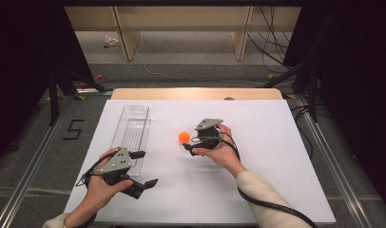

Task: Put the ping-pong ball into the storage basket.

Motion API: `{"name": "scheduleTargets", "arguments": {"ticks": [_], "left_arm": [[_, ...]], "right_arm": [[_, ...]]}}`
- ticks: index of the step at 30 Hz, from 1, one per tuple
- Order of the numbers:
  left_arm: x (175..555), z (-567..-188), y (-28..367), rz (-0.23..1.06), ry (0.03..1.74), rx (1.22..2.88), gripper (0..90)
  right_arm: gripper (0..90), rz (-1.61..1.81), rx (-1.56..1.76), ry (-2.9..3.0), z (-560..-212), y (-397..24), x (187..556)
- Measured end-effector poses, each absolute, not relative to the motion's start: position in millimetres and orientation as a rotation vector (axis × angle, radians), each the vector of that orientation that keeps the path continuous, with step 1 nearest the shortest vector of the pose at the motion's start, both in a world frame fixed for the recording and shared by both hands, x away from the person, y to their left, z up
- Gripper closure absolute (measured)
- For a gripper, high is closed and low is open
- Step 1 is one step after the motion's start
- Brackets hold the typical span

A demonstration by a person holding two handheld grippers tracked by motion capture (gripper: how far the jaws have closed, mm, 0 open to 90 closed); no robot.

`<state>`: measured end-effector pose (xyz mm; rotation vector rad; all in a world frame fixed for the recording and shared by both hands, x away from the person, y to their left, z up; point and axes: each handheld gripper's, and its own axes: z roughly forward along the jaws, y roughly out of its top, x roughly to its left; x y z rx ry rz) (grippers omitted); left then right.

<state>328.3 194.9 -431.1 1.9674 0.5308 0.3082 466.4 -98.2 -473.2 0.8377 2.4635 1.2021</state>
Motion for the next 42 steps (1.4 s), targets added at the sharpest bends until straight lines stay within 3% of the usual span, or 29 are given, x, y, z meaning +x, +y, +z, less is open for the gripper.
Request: {"name": "scheduleTargets", "arguments": {"ticks": [23, 42], "left_arm": [[328, -431, 196, 0.305, 0.529, 1.967, 0.0], [328, -431, 196, 0.302, 0.527, 1.966, 0.0]], "right_arm": [[19.7, 1.144, 0.839, 2.501, -490, -71, 487], [40.6, 1.092, 0.833, 2.498, -498, -63, 492]]}}
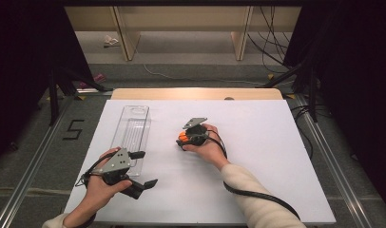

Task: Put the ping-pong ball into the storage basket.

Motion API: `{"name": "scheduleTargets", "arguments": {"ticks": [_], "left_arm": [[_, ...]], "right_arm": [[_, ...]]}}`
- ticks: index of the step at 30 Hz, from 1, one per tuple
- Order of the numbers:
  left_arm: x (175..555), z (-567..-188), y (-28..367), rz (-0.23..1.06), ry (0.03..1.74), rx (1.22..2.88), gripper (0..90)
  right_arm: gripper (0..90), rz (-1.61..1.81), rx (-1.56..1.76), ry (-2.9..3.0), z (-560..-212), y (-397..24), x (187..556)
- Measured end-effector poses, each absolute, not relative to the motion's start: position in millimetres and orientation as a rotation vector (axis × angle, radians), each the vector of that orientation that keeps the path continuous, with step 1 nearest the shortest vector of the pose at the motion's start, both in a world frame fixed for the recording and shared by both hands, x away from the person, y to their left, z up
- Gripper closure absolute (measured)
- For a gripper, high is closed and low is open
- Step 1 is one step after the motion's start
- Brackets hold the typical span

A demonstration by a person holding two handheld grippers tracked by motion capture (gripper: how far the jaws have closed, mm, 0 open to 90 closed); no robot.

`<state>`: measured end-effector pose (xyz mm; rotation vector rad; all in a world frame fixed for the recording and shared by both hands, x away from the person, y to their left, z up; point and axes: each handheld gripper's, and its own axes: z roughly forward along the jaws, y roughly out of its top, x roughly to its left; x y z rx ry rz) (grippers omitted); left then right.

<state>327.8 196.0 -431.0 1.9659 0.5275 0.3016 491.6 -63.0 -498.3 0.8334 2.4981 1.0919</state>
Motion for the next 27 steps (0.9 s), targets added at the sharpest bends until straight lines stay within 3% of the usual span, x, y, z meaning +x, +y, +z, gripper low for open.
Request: {"name": "scheduleTargets", "arguments": {"ticks": [6, 27], "left_arm": [[328, -431, 196, 0.301, 0.526, 1.966, 0.0], [327, -431, 195, 0.301, 0.525, 1.968, 0.0]], "right_arm": [[50.4, 1.094, 0.826, 2.496, -498, -63, 491], [51.3, 1.176, 0.766, 2.473, -473, -61, 481]]}}
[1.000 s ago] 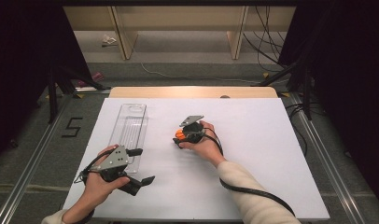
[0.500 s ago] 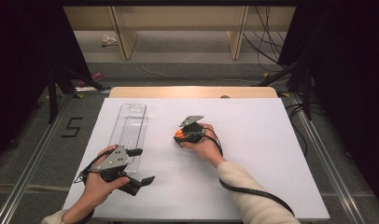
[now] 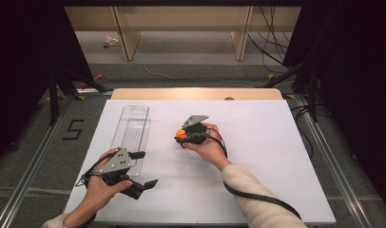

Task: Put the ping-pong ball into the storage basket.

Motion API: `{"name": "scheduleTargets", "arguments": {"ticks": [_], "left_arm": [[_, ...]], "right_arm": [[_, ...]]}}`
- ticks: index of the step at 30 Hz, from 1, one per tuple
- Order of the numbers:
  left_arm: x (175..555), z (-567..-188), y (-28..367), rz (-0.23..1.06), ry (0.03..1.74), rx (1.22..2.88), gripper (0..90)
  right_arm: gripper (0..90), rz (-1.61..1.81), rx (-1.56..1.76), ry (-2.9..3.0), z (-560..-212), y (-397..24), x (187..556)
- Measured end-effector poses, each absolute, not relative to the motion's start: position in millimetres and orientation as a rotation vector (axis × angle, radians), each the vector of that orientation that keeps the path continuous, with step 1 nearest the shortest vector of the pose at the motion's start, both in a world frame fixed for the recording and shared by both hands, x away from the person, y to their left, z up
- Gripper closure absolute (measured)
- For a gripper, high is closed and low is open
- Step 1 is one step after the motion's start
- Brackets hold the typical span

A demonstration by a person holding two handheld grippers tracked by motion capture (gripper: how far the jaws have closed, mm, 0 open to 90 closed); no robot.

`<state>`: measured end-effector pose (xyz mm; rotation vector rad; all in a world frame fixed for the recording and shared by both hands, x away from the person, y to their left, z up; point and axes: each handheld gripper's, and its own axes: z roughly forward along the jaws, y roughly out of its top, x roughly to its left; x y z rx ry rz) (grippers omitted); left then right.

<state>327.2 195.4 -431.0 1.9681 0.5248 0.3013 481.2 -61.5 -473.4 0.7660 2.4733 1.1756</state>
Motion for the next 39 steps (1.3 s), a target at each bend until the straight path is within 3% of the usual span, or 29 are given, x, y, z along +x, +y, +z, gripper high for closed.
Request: {"name": "scheduleTargets", "arguments": {"ticks": [39], "left_arm": [[327, -431, 195, 0.303, 0.525, 1.969, 0.0]], "right_arm": [[51.5, 1.290, 0.733, 2.436, -448, -57, 470]]}}
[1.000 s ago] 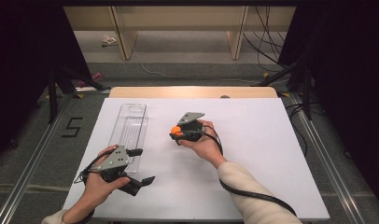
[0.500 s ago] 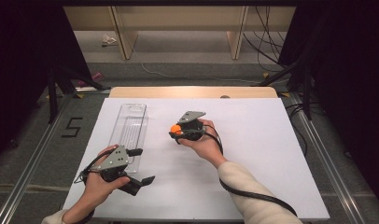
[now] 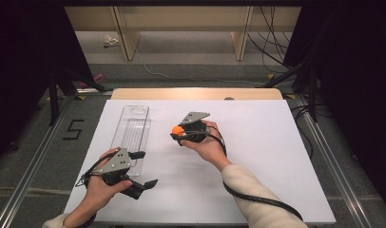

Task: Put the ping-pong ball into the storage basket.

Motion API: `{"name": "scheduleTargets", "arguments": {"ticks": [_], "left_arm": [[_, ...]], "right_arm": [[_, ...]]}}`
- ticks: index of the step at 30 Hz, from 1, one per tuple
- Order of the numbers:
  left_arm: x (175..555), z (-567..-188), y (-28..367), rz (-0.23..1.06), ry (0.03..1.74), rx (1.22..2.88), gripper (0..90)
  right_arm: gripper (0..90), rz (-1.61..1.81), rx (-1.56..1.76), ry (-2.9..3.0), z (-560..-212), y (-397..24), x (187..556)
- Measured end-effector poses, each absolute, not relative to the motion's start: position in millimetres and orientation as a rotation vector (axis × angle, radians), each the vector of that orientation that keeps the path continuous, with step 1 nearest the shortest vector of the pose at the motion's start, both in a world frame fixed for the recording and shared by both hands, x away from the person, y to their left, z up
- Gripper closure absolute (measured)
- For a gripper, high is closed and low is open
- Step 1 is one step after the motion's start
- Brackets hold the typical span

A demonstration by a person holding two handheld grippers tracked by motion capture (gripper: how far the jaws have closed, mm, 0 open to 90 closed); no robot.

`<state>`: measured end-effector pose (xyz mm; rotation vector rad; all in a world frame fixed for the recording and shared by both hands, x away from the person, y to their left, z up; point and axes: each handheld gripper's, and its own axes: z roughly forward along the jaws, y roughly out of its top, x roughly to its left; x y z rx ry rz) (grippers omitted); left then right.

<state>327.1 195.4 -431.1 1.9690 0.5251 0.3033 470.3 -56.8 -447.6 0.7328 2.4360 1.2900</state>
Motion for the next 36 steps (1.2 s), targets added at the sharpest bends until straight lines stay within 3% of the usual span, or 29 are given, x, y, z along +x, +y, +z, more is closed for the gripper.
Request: {"name": "scheduleTargets", "arguments": {"ticks": [36], "left_arm": [[328, -431, 195, 0.301, 0.518, 1.972, 0.0]], "right_arm": [[51.5, 1.360, 0.673, 2.441, -432, -41, 460]]}}
